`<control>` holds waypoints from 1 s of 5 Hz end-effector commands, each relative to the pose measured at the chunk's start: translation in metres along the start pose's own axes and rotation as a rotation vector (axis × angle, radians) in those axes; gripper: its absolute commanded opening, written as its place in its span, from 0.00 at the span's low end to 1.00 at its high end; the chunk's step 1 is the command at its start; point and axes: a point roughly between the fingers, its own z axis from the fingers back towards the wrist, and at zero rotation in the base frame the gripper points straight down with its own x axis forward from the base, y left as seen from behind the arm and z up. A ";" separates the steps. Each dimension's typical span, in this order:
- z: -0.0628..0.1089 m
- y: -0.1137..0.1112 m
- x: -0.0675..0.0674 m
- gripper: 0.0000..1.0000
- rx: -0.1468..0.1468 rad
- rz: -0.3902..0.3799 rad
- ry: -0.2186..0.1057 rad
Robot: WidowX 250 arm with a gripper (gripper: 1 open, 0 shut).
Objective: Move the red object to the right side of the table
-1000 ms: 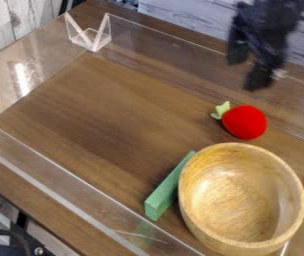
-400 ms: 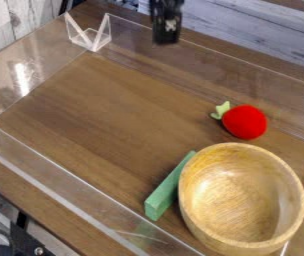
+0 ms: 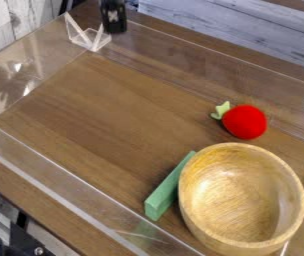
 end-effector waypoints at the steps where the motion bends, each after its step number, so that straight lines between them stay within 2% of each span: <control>1: 0.007 0.015 -0.007 1.00 0.050 0.000 -0.015; 2: 0.000 0.024 -0.008 1.00 0.051 0.025 -0.034; 5: -0.014 0.043 -0.019 1.00 0.058 0.174 -0.069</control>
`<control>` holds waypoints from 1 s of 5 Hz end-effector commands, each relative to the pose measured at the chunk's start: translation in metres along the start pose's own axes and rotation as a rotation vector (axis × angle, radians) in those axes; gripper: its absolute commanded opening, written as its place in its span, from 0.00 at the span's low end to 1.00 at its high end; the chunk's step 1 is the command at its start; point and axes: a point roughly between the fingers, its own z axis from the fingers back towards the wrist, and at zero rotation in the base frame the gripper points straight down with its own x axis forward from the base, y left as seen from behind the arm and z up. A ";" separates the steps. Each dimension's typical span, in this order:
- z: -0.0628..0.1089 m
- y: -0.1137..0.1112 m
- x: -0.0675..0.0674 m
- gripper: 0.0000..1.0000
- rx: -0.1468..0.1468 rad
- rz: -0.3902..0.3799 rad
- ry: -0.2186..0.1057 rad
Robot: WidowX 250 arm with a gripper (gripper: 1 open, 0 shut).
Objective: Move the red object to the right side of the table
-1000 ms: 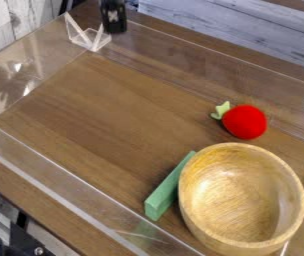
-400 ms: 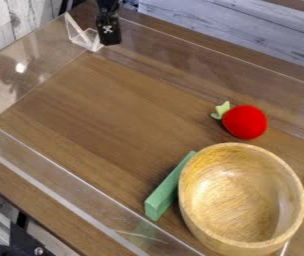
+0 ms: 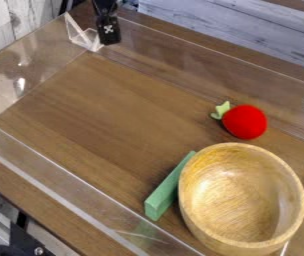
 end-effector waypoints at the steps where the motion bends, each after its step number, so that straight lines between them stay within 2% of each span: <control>1: 0.015 0.022 0.002 1.00 0.068 0.041 -0.039; 2: 0.009 0.032 -0.001 1.00 0.068 0.087 -0.054; 4: 0.003 0.046 -0.009 1.00 0.045 0.091 -0.103; 5: -0.002 0.046 -0.012 1.00 0.032 0.096 -0.127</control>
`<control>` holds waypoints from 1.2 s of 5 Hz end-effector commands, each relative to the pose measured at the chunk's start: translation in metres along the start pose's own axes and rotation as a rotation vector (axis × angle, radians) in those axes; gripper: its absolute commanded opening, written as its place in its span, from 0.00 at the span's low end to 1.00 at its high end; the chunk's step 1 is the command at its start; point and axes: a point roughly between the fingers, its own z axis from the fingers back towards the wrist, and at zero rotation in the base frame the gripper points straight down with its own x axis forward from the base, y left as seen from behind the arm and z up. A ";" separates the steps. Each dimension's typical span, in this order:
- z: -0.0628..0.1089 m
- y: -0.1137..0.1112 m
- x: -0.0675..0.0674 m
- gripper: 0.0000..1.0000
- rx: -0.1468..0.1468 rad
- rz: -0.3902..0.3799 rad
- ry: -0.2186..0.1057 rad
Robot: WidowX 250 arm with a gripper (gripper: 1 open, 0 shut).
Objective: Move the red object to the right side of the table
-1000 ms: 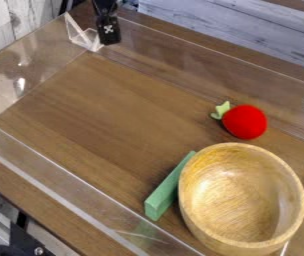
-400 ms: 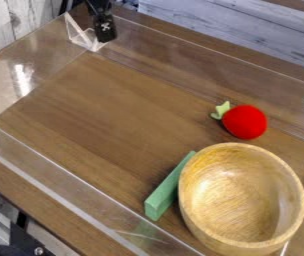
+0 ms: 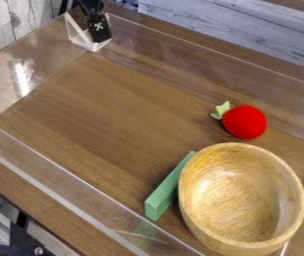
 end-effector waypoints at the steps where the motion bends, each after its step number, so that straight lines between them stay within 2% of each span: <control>1: 0.014 0.009 0.001 1.00 0.040 0.001 -0.044; 4: 0.014 0.007 0.001 1.00 0.025 -0.015 -0.065; 6: 0.007 -0.001 0.009 1.00 0.020 -0.013 -0.076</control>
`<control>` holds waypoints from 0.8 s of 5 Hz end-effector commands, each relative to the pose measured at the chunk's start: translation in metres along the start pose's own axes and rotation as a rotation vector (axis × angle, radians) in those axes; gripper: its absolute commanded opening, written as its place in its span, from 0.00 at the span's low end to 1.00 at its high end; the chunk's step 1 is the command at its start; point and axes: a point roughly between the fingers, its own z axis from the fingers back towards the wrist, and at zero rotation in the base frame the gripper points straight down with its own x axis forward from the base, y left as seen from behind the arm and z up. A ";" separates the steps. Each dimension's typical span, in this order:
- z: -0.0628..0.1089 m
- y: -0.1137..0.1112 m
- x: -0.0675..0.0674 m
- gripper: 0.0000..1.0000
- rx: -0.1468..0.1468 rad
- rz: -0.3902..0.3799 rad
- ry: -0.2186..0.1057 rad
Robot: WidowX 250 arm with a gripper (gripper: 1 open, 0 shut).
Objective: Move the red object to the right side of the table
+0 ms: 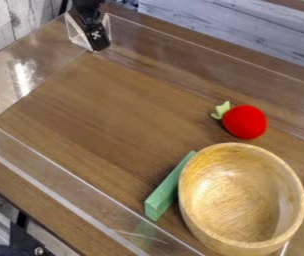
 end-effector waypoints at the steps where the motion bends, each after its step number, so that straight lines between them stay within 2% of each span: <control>1: 0.024 0.009 0.009 1.00 0.045 -0.031 -0.031; 2: 0.029 0.014 0.008 1.00 0.041 -0.047 -0.040; 4: 0.025 0.007 0.008 1.00 0.054 0.011 -0.042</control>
